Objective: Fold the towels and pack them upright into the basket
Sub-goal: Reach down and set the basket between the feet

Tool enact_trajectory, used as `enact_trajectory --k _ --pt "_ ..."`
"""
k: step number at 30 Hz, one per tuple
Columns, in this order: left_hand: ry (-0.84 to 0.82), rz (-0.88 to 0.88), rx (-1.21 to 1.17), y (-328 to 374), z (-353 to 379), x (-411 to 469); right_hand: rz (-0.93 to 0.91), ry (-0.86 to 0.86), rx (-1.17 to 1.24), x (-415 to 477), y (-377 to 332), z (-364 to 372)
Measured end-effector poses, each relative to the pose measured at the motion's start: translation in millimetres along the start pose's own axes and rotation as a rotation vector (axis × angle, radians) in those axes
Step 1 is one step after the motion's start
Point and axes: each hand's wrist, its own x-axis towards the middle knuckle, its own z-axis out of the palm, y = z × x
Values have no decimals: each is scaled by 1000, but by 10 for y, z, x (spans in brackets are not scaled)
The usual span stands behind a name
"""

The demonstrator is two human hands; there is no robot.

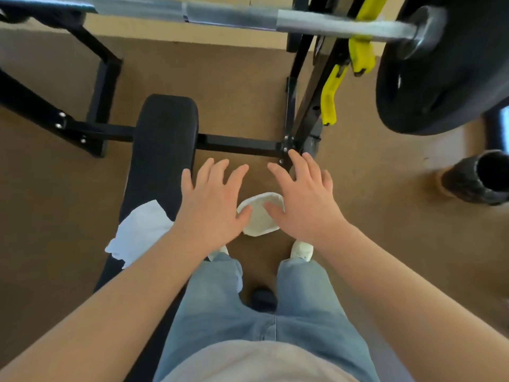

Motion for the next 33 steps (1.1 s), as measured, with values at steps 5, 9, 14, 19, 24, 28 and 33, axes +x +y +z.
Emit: enact_trajectory --k 5,9,14,19,24,28,33 --pt "22 18 -4 102 443 488 23 40 -13 364 285 391" --pt "40 -1 -42 192 1048 880 30 65 -49 733 619 862" --pt "46 -21 -62 126 1962 1339 36 95 -91 1257 990 1594" --pt "40 -54 -76 -44 2905 1797 42 93 -88 1805 1312 2468" --pt "91 -53 -120 -194 3440 2070 9 142 -99 2104 1502 3063" --pt "154 -56 -130 -194 3726 2115 -13 189 -114 2133 1565 3372" --pt "208 -52 -97 -182 3876 1827 -60 231 -117 1922 1449 3539"
